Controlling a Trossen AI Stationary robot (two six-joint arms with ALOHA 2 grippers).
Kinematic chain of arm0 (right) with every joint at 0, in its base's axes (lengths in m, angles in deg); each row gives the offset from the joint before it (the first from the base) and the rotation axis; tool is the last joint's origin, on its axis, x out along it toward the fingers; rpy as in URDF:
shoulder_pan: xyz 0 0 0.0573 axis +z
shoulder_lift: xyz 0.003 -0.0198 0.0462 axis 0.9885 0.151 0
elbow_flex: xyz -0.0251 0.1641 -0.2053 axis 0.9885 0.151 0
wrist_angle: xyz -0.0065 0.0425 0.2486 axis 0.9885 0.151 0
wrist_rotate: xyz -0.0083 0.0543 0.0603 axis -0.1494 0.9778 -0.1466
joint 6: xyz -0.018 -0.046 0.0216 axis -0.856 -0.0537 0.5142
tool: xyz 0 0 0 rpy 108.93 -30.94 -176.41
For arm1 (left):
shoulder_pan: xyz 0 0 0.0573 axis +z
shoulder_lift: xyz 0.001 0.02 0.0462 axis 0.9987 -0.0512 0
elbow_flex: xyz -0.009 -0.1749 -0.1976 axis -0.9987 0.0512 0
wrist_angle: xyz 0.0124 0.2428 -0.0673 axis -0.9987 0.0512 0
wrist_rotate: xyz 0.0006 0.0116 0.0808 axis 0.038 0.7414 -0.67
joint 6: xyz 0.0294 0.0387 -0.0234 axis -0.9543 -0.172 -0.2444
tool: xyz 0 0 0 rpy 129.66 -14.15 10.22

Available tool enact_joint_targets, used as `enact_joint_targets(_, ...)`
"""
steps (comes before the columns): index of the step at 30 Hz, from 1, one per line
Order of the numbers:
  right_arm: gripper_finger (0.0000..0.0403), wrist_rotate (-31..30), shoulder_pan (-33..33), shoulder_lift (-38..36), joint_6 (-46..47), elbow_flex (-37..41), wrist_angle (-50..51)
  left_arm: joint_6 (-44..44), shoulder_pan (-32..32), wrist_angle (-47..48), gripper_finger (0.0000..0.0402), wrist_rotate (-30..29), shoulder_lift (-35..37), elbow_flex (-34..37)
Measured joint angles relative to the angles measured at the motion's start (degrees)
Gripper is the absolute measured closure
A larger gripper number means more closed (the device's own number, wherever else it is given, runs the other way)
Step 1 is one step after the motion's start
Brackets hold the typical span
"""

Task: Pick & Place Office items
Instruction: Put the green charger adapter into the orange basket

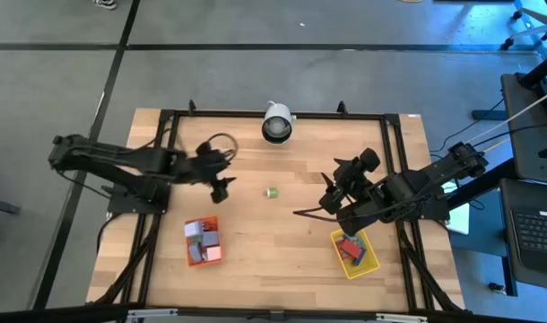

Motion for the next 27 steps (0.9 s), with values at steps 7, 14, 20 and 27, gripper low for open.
enact_joint_targets(7, 0.016, -4.42, 5.12, 0.0, 13.81, 0.0, 8.48, -9.57, 6.96, -9.39, 0.0161, 11.84, -10.05, -0.07)
enact_joint_targets(14, 0.016, -11.37, 12.41, -1.32, 29.4, 3.73, 12.1, -12.43, 11.67, -10.69, 0.0164, 18.46, -15.6, -1.62)
enact_joint_targets(20, 0.016, -13.95, 17.43, -6.45, 45.64, 17.21, 12.19, -16.45, 13.39, -15.3, 0.0164, 21.1, -16.73, -1.93)
enact_joint_targets(27, 0.016, -18.83, 23.46, -14.25, 57.96, 30.34, 10.38, -16.95, 14.23, -16.56, 0.0165, 27.16, -17.24, -1.95)
